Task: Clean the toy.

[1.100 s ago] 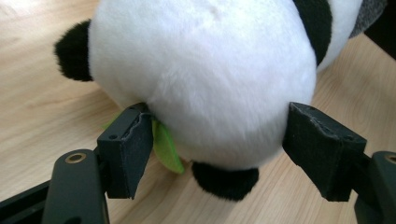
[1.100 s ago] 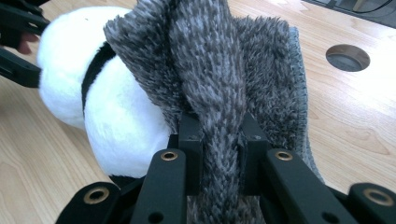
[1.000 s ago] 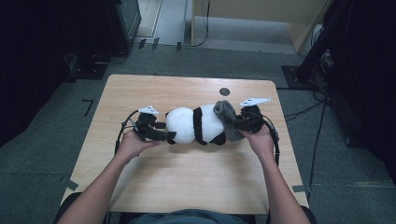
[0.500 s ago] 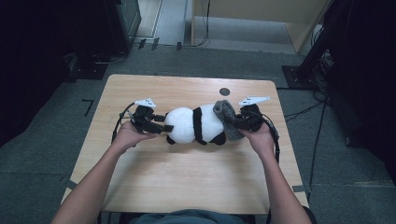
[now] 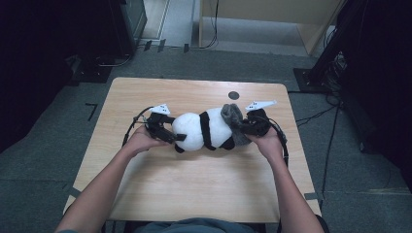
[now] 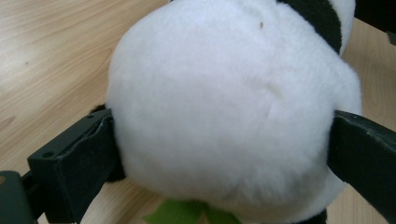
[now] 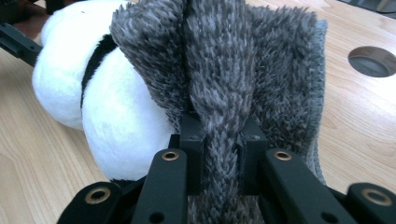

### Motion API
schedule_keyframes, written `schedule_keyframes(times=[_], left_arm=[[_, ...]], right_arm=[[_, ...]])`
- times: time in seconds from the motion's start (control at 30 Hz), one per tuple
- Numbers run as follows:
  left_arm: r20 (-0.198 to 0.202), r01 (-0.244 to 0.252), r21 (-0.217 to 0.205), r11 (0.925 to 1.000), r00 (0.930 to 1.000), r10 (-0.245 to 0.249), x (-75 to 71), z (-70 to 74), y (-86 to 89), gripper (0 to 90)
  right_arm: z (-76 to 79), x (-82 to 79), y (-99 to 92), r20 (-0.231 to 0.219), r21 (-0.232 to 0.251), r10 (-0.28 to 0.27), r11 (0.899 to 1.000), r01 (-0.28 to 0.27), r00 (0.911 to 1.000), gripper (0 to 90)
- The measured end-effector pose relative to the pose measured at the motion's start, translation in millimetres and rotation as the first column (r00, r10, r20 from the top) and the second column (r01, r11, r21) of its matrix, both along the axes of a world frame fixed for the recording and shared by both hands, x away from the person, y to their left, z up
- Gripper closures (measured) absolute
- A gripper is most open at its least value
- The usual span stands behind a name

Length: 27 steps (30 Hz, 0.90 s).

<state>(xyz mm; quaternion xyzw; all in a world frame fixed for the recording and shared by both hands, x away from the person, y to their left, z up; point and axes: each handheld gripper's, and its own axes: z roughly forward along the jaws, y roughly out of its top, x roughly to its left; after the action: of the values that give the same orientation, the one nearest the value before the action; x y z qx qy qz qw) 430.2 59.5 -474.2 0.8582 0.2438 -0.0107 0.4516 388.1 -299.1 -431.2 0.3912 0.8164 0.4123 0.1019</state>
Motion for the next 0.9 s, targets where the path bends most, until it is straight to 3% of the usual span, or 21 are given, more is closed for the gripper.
schedule_keyframes(times=[0.17,0.27,0.47,0.67,0.8,0.9], left_arm=[[-0.004,0.013,-0.030,0.9995,0.9999,-0.013,3.2,-4.5,1.1,0.0],[-0.004,0.032,-0.018,0.9993,0.9995,-0.032,3.5,-4.6,-0.3,0.0],[-0.028,0.041,0.013,0.9991,0.9988,-0.041,1.4,-3.7,-6.1,1.7],[-0.031,0.015,0.082,0.9965,0.9994,-0.013,-5.7,5.9,-7.5,26.2],[-0.022,-0.002,0.077,0.9970,0.9997,0.003,-12.9,10.4,-5.3,45.5],[-0.030,-0.025,0.078,0.9967,0.9992,0.027,-17.0,15.5,-5.4,54.0]], right_arm=[[-3.2,2.5,0.3,0.006,0.013,0.020,1.000,-0.021,0.9998,77.8],[-4.4,4.8,1.6,0.007,0.015,0.031,0.999,-0.031,0.9995,77.9],[-1.1,12.3,12.1,0.027,-0.043,0.032,0.999,-0.030,0.9991,78.1],[-1.0,15.8,15.1,0.038,-0.048,0.001,0.999,0.001,0.9993,78.2],[2.9,14.7,12.3,0.048,-0.047,-0.023,0.999,0.025,0.9986,78.0],[7.6,12.5,10.2,0.058,-0.053,-0.035,0.998,0.039,0.9977,77.9]])
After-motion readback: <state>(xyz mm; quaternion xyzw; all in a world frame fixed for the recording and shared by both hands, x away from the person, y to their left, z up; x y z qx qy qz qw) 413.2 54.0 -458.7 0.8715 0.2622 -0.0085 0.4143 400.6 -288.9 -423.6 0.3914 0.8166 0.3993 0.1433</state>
